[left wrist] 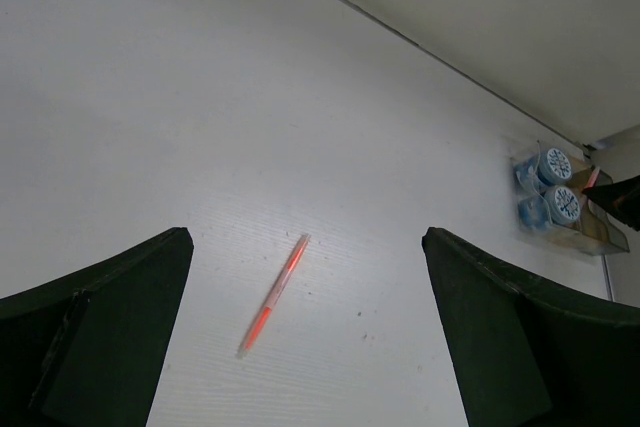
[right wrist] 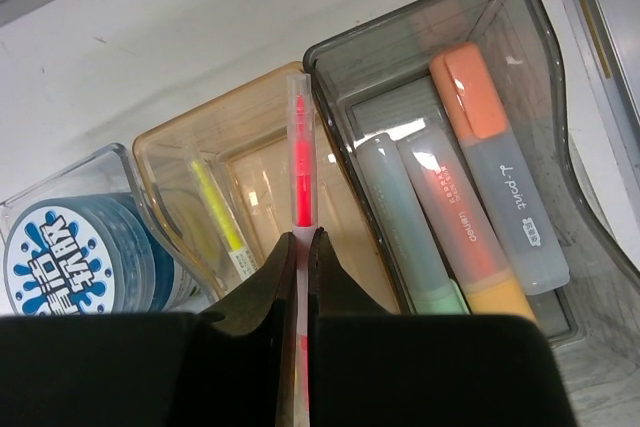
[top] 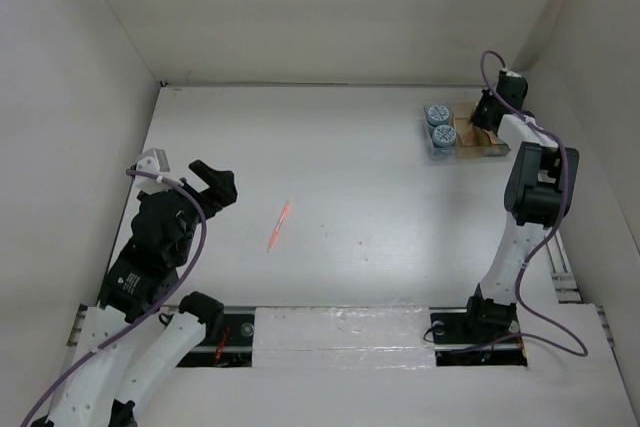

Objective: Sort the stationery into containers
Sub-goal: Place the pen in the storage box.

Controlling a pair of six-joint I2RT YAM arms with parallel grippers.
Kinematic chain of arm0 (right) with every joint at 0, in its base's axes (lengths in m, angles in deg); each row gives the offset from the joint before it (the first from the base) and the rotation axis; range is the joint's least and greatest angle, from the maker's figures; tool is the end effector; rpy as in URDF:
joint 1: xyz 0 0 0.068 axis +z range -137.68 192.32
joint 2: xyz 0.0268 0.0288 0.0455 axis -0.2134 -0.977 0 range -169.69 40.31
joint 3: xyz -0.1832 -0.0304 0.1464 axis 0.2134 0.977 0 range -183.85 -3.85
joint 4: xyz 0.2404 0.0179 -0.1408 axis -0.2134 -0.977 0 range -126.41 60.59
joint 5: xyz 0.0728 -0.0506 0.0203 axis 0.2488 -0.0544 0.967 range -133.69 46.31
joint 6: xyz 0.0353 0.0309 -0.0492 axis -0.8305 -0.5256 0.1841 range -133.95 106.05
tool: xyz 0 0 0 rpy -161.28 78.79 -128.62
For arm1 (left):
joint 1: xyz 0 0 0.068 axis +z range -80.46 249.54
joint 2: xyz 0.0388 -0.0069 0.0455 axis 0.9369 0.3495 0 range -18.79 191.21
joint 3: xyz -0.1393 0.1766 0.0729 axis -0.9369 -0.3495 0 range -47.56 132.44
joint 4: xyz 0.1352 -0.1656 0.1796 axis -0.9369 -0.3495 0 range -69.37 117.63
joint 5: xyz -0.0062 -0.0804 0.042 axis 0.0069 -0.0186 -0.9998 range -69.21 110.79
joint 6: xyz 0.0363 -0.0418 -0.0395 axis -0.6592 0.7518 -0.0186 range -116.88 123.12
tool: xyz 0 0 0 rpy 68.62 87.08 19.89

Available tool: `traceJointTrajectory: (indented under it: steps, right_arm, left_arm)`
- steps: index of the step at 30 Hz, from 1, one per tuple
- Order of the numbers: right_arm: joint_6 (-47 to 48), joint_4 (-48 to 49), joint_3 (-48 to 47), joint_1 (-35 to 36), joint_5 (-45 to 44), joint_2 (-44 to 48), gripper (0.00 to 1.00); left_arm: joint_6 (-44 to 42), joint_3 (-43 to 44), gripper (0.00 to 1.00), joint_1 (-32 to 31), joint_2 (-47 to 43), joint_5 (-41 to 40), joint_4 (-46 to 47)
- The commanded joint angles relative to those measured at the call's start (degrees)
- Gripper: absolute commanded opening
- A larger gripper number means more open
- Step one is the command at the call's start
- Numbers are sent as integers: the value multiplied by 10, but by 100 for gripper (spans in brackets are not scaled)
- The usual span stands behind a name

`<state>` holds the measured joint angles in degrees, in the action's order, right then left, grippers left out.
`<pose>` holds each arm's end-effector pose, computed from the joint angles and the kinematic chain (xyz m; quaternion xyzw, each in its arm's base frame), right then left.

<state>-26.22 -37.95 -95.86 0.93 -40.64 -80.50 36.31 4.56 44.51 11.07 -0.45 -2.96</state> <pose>0.4890 -0.0956 0.1552 0.1722 0.8793 0.0272 0.4431 0.1614 -0.0535 0.3636 -0.1730 0.7332 -0.1909 0.6293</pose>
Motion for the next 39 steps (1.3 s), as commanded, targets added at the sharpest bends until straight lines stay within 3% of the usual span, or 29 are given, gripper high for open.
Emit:
traceJointTrajectory:
  steps: [1, 18, 20, 22, 26, 28, 35, 39]
  right_arm:
    - [-5, 19, -3, -1, 8, 8, 0]
    - [-10, 14, 31, 9, 8, 33, 2]
    - [-10, 14, 36, 15, 8, 33, 7]
    - [-10, 14, 36, 15, 8, 38, 23]
    - [-10, 14, 36, 20, 8, 60, 41]
    - [-10, 14, 36, 25, -2, 71, 55]
    - [-10, 9, 36, 45, -2, 117, 56]
    - [-10, -19, 29, 105, -32, 155, 56]
  left_arm:
    - [-9, -1, 100, -1, 4, -4, 23]
    - [-9, -1, 100, -1, -7, -4, 23]
    - [-9, -1, 100, -1, -7, -4, 23]
    - [-9, -1, 100, -1, -7, -4, 23]
    - [-9, -1, 100, -1, -7, -4, 23]
    - [-9, -1, 100, -1, -7, -4, 23]
    - [-9, -1, 100, -1, -7, -4, 23]
    - [-4, -1, 100, -1, -7, -4, 23]
